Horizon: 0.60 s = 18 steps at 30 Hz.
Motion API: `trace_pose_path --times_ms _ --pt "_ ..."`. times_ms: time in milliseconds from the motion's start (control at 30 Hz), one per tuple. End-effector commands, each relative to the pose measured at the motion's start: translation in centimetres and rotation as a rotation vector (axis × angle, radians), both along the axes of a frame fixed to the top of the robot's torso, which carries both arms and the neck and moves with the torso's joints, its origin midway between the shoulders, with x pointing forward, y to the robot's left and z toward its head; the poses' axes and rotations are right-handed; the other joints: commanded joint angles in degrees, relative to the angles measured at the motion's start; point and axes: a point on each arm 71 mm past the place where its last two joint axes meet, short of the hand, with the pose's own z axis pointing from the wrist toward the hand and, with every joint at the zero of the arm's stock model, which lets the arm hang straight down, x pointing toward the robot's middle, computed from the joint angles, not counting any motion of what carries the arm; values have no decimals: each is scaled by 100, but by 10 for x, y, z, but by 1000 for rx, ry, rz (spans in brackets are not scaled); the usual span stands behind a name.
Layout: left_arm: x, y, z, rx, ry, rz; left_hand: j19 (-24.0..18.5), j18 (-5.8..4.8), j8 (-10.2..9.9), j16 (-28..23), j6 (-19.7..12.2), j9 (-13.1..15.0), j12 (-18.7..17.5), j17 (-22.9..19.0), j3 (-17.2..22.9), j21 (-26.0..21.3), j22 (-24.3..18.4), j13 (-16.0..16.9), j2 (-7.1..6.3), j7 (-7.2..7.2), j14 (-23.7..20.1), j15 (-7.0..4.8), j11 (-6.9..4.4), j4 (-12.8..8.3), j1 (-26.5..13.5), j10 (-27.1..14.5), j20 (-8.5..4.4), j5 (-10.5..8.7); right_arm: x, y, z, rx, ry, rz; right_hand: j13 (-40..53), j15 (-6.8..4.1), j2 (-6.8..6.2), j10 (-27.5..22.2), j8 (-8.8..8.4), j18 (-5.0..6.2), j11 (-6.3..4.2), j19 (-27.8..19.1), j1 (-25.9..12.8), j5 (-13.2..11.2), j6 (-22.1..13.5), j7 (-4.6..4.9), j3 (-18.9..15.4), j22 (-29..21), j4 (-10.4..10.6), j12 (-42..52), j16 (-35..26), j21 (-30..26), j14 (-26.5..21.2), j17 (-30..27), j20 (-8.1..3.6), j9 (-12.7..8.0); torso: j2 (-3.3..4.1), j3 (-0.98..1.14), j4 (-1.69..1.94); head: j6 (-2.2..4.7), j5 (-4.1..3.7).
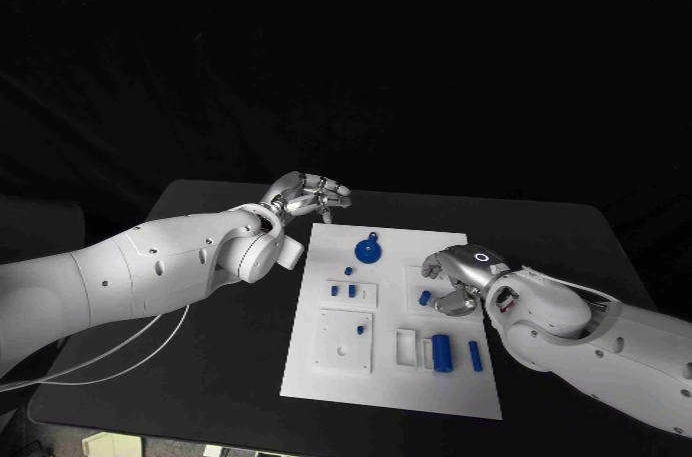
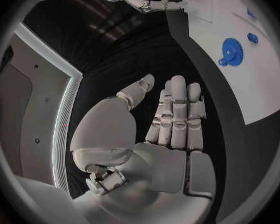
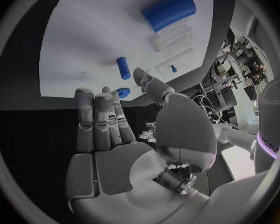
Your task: Assemble the parts on the task board
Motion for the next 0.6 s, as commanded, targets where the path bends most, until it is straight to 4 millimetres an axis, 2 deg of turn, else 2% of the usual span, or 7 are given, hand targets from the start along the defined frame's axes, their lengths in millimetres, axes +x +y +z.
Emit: trace_pose_path --times_ms 33,233,300,333,400,500,600 --pt "0 -2 1 -14 -1 -15 37 191 -14 -39 -24 -7 -24 10 -18 -18 9 4 13 8 29 2 -5 23 -39 -40 -18 -6 -1 3 -5 -17 28 26 -8 0 -5 31 9 686 -19 3 23 -18 3 -43 7 10 34 19 -8 -21 -16 -9 17 9 4 -17 9 -12 -6" --pt "0 -2 1 -13 -1 -14 37 191 -14 -39 -25 -7 -24 10 -18 -18 9 4 14 8 29 2 -5 23 -40 -40 -18 -6 -2 8 -10 -16 43 34 -10 -4 -5 44 15 686 -25 7 31 -19 6 -43 17 11 45 25 -7 -21 -15 -10 17 12 3 -23 14 -28 -6" --pt "0 -2 1 -13 0 -15 37 191 -13 -40 -25 -7 -24 11 -18 -19 9 4 15 9 29 2 -5 24 -41 -41 -18 -6 -3 9 -12 -23 53 38 66 -95 13 423 106 686 -122 100 195 -27 146 12 248 21 219 225 27 10 64 -12 6 50 0 -25 15 -34 -3" --pt "0 -2 1 -13 0 -15 37 191 -13 -40 -25 -7 -24 11 -18 -19 9 4 15 9 29 2 -4 24 -41 -41 -17 -6 -3 9 -13 -26 55 39 79 -111 8 502 136 686 -132 129 234 -29 192 55 311 27 282 261 35 22 91 -16 3 61 -1 -26 14 -44 -1" --pt "0 -2 1 -13 0 -15 37 191 -13 -41 -25 -7 -24 12 -19 -20 9 4 16 9 29 2 -4 25 -42 -41 -17 -6 -4 9 -14 -33 56 41 97 -138 15 613 190 686 -162 155 289 -30 281 73 393 36 354 311 42 33 117 -22 1 79 0 -27 16 -49 0" --pt "0 -1 0 -13 0 -14 37 191 -13 -42 -26 -7 -24 13 -20 -21 10 4 17 10 28 2 -4 26 -44 -42 -17 -6 -3 10 -16 -43 61 43 137 -208 35 822 290 686 -237 205 392 -31 458 20 526 62 488 404 62 65 161 -25 -5 109 -3 -27 9 -55 -3" --pt "0 -1 0 -13 0 -15 37 191 -13 -42 -26 -7 -24 13 -20 -21 10 4 17 10 28 3 -4 26 -45 -43 -17 -6 -3 11 -18 -45 62 46 146 -225 50 867 310 686 -254 216 429 -31 498 2 572 71 530 419 69 73 170 -24 -11 112 -1 -26 7 -57 -6"
